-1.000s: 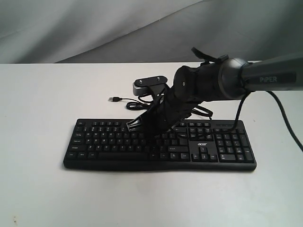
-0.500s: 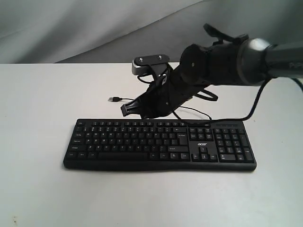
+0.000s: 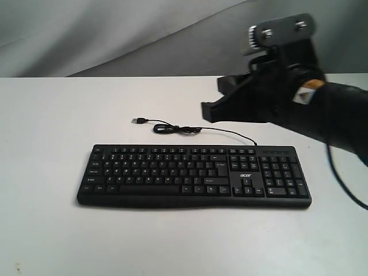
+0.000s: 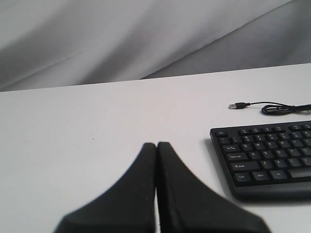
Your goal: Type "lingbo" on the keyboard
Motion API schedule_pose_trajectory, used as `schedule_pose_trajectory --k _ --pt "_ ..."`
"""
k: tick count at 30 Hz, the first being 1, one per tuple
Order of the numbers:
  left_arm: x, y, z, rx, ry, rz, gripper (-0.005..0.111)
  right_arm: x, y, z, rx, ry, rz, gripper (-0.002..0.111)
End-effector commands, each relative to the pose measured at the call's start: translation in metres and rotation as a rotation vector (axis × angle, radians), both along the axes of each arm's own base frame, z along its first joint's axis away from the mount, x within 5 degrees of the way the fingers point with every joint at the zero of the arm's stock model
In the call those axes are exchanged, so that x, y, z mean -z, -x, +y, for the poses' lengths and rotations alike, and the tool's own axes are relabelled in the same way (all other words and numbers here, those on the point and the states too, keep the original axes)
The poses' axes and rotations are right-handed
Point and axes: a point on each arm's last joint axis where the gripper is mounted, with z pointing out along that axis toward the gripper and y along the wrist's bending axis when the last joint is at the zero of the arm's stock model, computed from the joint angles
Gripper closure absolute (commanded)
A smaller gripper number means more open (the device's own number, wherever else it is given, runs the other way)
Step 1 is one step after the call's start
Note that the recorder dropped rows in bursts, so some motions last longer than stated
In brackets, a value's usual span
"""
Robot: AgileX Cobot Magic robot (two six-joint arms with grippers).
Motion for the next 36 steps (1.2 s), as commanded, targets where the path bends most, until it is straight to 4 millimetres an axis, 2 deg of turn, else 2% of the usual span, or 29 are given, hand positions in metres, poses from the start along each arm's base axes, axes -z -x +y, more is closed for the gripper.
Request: schedule_pose_trajectory --k 1,7,10,14,23,30,36 --pt "0.001 0.000 0.000 -0.002 0.011 -0.005 0.106 -0.022 0.030 -0.024 0.023 -0.067 -0.141 0.108" --pt "0.001 0.000 0.000 -0.002 0.011 -0.005 0.106 -0.057 0.062 -0.045 0.020 -0.176 -0.235 0.108" --pt "0.001 0.000 0.000 -0.002 0.011 -0.005 0.106 -0.069 0.073 -0.053 0.024 -0.252 -0.241 0.108" --pt "0.001 0.000 0.000 -0.002 0.011 -0.005 0.106 -0.074 0.088 -0.060 -0.004 -0.276 -0.197 0.108" --pt "0.001 0.000 0.000 -0.002 0.011 -0.005 0.106 -0.083 0.123 -0.078 -0.099 -0.121 -0.251 0.108" --pt "0.001 0.000 0.000 -0.002 0.011 -0.005 0.106 -0.077 0.137 -0.124 0.157 -0.026 -0.150 0.108" --pt "0.001 0.000 0.000 -0.002 0.011 -0.005 0.106 -0.071 0.167 -0.150 0.370 0.054 -0.151 0.108"
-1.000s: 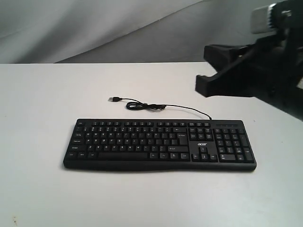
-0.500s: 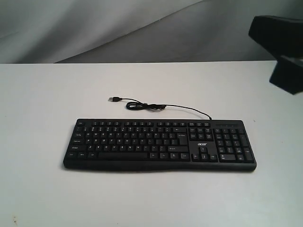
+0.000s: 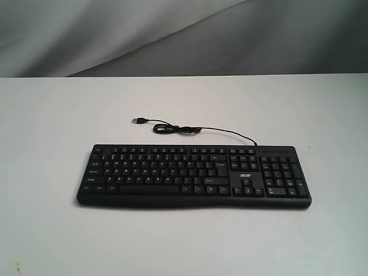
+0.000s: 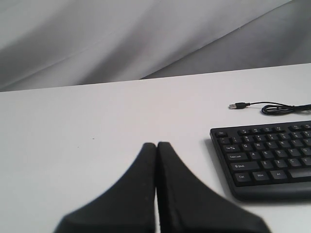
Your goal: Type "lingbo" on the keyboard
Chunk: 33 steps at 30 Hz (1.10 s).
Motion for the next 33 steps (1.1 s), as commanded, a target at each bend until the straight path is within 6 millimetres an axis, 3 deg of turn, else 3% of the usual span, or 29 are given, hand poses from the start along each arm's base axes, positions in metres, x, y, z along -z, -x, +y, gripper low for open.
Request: schedule_pose_trajectory --k 1,10,21,33 --pt "0.001 0.000 0.000 -0.002 0.011 -0.005 0.106 0.012 0.022 -0.014 0.144 0.039 -0.005 0.108" --pt "0.001 0.000 0.000 -0.002 0.011 -0.005 0.106 0.062 0.042 -0.019 0.236 0.052 -0.094 0.108" --pt "0.001 0.000 0.000 -0.002 0.011 -0.005 0.106 0.122 0.031 -0.022 0.270 -0.019 -0.072 0.108" --pt "0.001 0.000 0.000 -0.002 0.011 -0.005 0.106 0.156 0.034 -0.026 0.308 0.036 -0.017 0.108"
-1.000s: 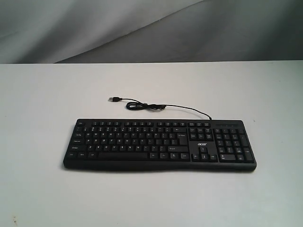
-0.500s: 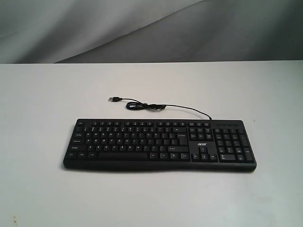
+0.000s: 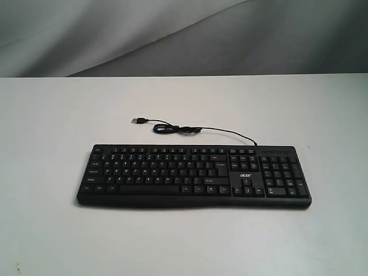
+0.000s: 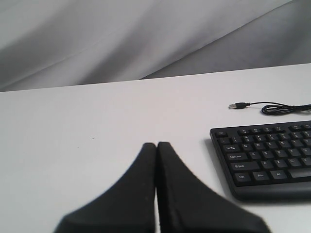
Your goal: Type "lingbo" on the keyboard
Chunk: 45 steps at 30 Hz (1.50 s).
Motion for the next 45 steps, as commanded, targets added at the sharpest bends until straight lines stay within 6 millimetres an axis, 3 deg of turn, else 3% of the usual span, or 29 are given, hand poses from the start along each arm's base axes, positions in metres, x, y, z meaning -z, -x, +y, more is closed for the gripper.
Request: schedule_pose_trajectory --k 1,15,45 --pt "0.0009 0.0000 -0.0001 -0.002 0.011 -0.005 0.106 0.0099 0.0004 -0.0014 0.015 0.015 0.002 0.108" --pt "0.0009 0.0000 -0.0001 -0.002 0.011 -0.005 0.106 0.0176 0.0038 -0.0004 -0.011 0.093 0.084 0.108" --pt "0.0009 0.0000 -0.0001 -0.002 0.011 -0.005 0.106 0.0169 0.0036 0.0003 -0.012 0.061 0.075 0.108"
